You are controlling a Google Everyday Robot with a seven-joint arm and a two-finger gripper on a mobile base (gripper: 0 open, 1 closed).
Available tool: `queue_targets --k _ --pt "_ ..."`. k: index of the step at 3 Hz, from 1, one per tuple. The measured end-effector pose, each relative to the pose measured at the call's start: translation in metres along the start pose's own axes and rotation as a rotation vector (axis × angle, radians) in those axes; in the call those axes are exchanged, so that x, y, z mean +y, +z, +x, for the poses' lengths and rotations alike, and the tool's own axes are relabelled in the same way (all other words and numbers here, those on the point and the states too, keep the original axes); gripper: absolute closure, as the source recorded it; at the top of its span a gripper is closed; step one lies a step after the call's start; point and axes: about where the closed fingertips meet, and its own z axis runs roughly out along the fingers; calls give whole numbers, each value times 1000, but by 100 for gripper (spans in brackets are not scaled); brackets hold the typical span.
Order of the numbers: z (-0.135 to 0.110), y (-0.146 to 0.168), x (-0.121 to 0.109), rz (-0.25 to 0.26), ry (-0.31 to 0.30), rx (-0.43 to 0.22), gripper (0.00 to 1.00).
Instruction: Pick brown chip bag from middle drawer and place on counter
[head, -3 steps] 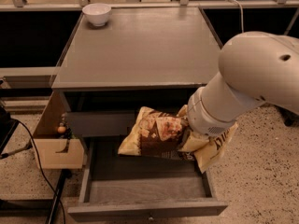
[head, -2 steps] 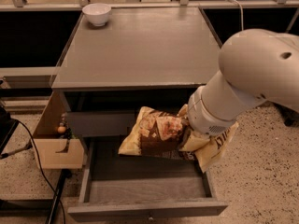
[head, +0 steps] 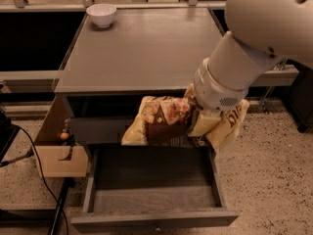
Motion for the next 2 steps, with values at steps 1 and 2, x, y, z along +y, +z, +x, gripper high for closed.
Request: queue_targets --k 1,2 --pt "-1 -18 -36 37 -32 1 100" --pt "0 -19 -89 112 -61 -28 100"
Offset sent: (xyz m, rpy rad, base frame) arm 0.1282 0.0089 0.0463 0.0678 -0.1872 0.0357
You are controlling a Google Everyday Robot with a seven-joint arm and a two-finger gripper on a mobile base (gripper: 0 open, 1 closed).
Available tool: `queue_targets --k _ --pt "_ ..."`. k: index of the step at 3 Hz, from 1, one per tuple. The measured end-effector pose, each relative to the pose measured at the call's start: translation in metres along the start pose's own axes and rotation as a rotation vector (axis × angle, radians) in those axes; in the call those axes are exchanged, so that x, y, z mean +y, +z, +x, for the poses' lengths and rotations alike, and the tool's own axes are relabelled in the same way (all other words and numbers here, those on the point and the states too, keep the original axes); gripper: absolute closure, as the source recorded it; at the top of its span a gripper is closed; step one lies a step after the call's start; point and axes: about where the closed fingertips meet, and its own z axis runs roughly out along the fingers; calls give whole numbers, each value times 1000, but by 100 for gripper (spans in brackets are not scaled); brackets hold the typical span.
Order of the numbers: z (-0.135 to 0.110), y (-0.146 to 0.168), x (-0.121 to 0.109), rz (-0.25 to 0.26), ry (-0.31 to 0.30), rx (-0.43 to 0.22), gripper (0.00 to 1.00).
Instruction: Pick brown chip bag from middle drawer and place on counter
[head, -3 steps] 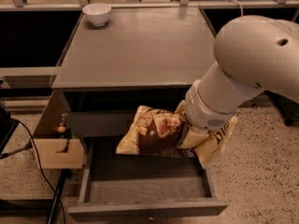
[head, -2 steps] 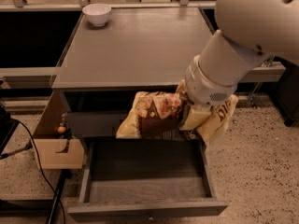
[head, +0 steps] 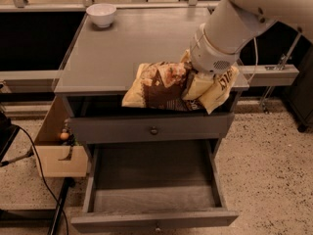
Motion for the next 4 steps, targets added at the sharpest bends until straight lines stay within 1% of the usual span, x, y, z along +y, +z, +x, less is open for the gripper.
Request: queue_targets --k 1,2,3,4 --pt "1 13 -38 66 -12 -37 100" --pt "-2 28 -79 105 -22 -45 100" --pt "-2 28 -79 105 -22 -45 100" --pt "0 27 -90 115 -17 -40 100"
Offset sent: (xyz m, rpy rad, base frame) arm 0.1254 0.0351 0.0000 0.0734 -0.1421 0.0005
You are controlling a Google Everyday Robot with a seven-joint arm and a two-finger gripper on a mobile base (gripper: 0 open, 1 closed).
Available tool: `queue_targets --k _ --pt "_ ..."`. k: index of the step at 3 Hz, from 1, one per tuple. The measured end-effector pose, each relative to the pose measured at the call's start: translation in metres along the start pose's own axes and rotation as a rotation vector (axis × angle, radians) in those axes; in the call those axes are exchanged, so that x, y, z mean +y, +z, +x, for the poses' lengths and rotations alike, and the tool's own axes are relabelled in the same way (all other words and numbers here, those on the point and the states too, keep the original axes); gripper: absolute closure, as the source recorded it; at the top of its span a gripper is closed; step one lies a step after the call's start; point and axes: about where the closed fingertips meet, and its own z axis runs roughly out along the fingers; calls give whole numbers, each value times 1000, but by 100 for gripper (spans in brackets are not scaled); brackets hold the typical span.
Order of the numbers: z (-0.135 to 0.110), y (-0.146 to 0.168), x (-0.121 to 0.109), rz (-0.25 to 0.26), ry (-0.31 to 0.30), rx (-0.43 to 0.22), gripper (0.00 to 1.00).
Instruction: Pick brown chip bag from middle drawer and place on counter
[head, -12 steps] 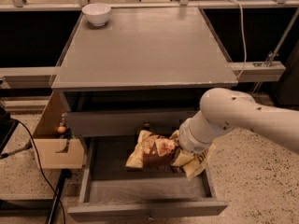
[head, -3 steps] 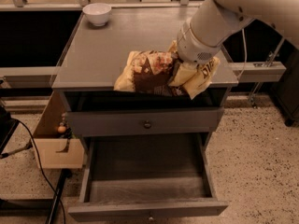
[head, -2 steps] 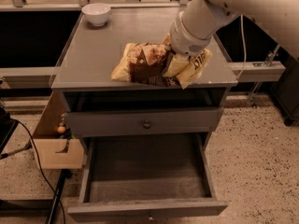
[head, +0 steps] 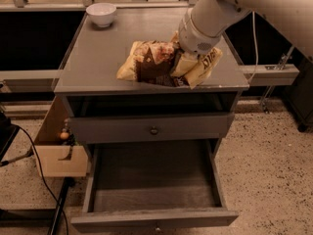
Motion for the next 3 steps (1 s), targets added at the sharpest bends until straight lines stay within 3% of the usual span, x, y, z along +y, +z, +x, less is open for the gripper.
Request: queue_targets --k 3 --pt "35 21 -85 63 9 -6 100"
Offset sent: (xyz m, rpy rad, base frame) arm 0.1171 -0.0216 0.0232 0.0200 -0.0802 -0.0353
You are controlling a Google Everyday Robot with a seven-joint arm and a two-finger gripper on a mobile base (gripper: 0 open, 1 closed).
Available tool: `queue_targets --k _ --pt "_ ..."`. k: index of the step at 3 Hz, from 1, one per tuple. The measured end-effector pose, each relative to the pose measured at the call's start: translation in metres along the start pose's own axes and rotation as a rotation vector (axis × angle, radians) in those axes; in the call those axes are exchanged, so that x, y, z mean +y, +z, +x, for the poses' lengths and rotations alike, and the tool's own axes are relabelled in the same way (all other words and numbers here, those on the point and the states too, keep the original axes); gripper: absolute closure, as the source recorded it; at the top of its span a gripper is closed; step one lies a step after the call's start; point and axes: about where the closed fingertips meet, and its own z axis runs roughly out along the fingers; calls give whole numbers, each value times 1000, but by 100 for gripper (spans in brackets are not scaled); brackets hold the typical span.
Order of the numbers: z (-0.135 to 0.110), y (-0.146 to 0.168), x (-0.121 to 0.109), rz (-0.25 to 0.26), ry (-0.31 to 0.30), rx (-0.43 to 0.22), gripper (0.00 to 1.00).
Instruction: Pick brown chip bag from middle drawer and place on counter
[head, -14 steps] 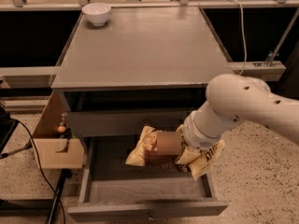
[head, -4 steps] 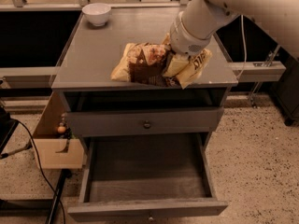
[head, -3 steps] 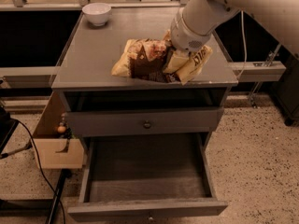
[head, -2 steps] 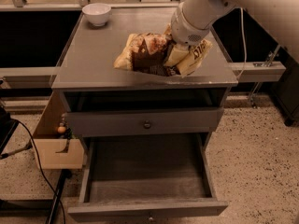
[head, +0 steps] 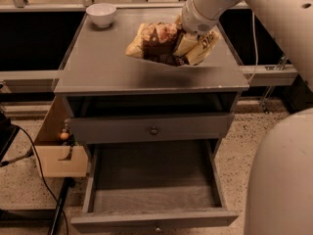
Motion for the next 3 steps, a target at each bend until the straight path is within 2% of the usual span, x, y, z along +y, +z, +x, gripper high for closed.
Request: queue_targets --k 1,2,3 --pt "11 23 -16 18 51 -83 100" --pt "15 35 -20 18 87 -150 100" --pt "17 47 -15 -9 112 -197 100"
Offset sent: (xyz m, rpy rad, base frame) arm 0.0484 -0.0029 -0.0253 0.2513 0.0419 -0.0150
